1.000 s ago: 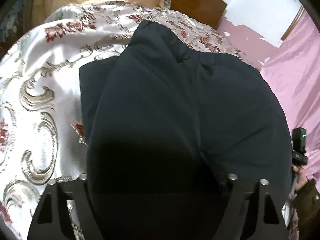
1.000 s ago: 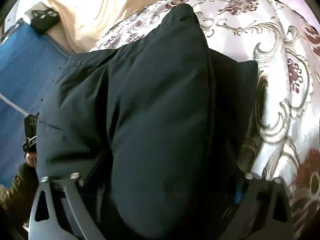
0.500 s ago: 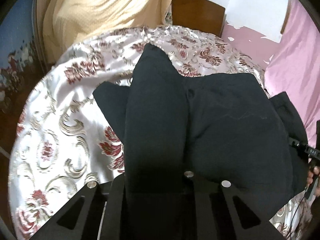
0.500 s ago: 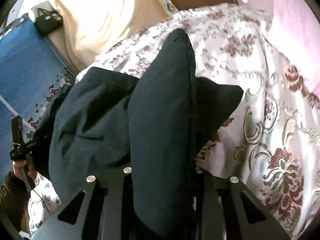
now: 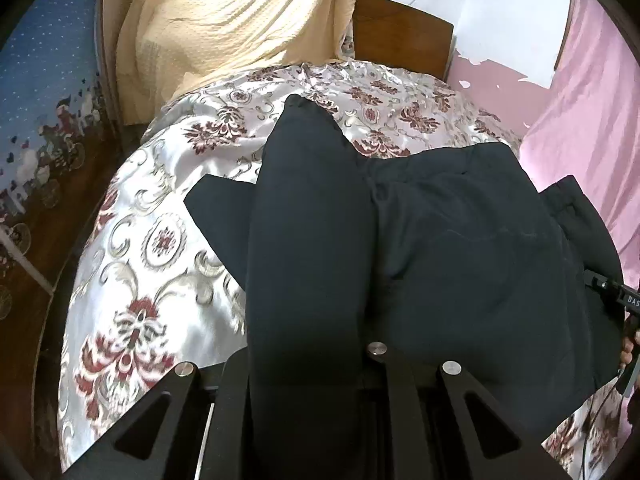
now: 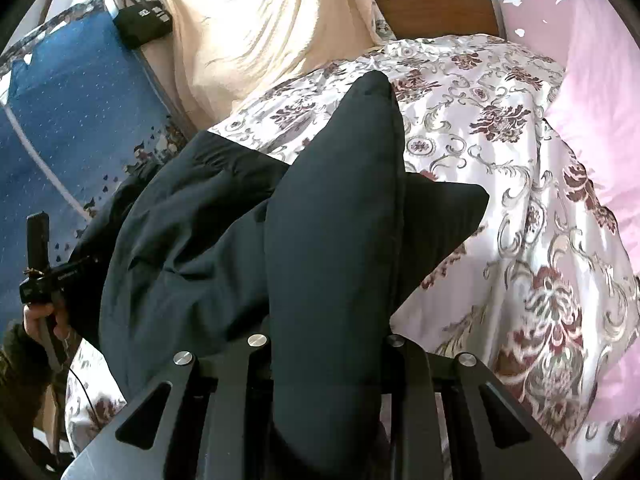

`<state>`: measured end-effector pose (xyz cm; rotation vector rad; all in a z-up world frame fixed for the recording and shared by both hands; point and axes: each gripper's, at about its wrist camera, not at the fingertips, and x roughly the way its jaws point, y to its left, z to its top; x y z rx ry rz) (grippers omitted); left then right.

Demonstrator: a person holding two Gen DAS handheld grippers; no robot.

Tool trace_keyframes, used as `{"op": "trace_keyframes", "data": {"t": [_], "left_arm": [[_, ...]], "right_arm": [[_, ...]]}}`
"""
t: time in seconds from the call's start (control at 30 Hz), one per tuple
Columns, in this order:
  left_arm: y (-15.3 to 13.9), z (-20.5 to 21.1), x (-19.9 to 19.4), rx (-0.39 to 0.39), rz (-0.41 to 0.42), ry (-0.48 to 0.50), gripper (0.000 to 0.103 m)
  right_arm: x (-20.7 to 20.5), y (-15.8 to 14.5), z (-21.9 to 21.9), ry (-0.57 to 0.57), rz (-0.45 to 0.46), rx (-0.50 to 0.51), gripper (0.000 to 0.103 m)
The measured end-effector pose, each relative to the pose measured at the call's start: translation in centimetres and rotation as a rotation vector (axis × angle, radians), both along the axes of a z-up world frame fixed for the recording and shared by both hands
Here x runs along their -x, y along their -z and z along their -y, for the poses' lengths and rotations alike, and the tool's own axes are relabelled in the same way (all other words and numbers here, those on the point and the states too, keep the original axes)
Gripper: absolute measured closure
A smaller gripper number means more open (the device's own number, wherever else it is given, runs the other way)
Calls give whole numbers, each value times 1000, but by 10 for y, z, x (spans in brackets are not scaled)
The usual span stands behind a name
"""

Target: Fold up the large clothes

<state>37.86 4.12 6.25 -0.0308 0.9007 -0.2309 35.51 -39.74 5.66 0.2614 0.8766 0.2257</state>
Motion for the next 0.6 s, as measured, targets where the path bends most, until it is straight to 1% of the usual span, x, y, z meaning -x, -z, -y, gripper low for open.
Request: {"op": "trace_keyframes", "data": {"t": [0.13,0.23,0.3,0.4,0.5,0.57,0.6], "left_arm": [[3,-1,19,-9,-3,3,88],[11,-2,24,-13,-13,0,88],[20,-1,23,-9,-33,-6,88],[35,0,24,-14,-50,-13,87],[46,0,25,-33,-51,-32,82],[52,-3,20,-27,-87,-66,76],[55,-6,18,-13,-108,-87,75]], "right_arm": [[22,1,-3,1,-1,12,82],[32,7,-6,10,-2,20,82],[37,15,-5,21,-17,18,82],[38,32,-8,33,-41,56,81],[38,45,-10,63,-55,72,77],[36,51,-7,84,-60,69,73],[35,54,-7,89,-68,71,69]]}}
